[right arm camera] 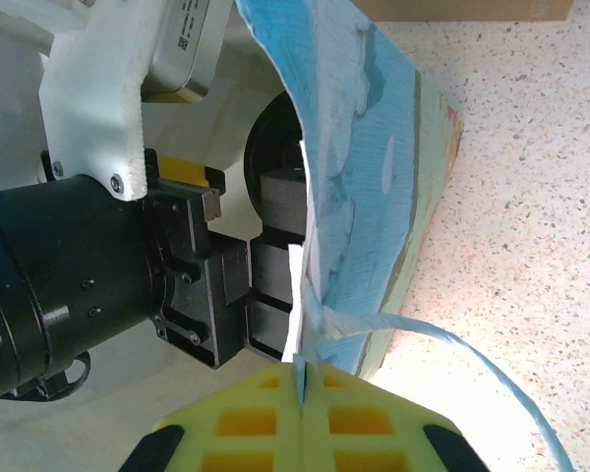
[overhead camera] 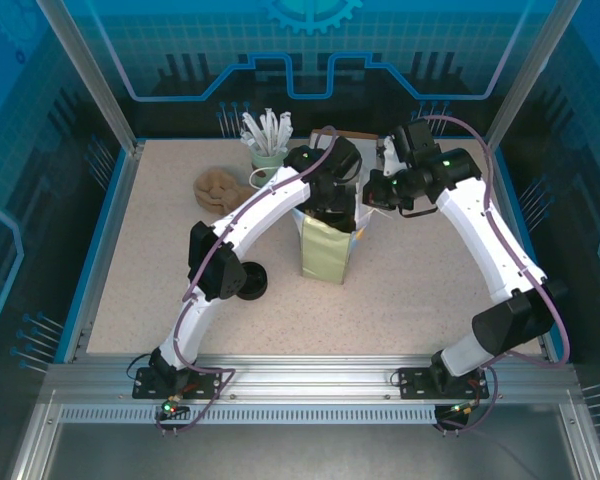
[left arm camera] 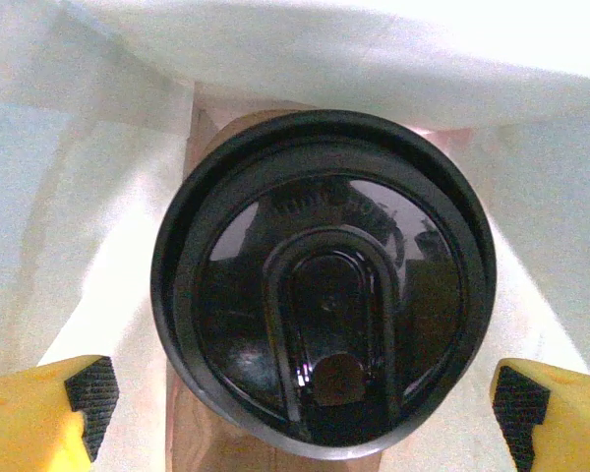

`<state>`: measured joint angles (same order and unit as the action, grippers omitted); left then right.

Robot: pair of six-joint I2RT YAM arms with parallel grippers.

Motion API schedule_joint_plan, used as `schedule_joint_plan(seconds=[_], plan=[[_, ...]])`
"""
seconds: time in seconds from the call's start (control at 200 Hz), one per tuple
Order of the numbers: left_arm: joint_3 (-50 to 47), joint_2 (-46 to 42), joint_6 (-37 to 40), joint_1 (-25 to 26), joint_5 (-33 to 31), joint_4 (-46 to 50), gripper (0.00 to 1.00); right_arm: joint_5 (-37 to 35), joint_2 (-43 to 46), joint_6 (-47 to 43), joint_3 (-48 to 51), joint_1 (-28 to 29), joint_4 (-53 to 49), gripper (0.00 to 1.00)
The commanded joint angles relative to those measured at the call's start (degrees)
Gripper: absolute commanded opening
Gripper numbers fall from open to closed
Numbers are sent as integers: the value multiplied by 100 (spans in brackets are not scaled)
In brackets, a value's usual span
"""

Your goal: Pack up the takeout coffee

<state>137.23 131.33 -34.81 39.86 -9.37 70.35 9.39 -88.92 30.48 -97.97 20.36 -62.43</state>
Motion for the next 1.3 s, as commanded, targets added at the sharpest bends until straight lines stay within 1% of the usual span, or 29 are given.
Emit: schedule_joint_plan(seconds=[0.0,0.155,0.285,0.385,0.645,0.835,1.051,1.296], plan=[[204,-244,-253,-68,-127,296,99,-225,-105,66,-246,82,-293,0],[242,-318,-299,-72,-314,390,99,-455,-143,72,-384,97,-475,0],[223,-329,-375,-70,-372,479,99,-788,-186,72,-527,109,-704,0],[200,-345,-404,-73,-357,463,99,-893,-211,46,-607,122,-799,0],[316,-416,-475,-43,-253,235,99,-596,-302,47,-623,214,-639,0],[428,-345,-315,110,-398,81,99,-364,-488,160,-764,299,-524,0],[468,-371,-268,175,-504,146,99,-307,-573,231,-837,308,-489,0],[544,-687,-238,151,-495,96,99,-258,-506,189,-659,310,-390,0]])
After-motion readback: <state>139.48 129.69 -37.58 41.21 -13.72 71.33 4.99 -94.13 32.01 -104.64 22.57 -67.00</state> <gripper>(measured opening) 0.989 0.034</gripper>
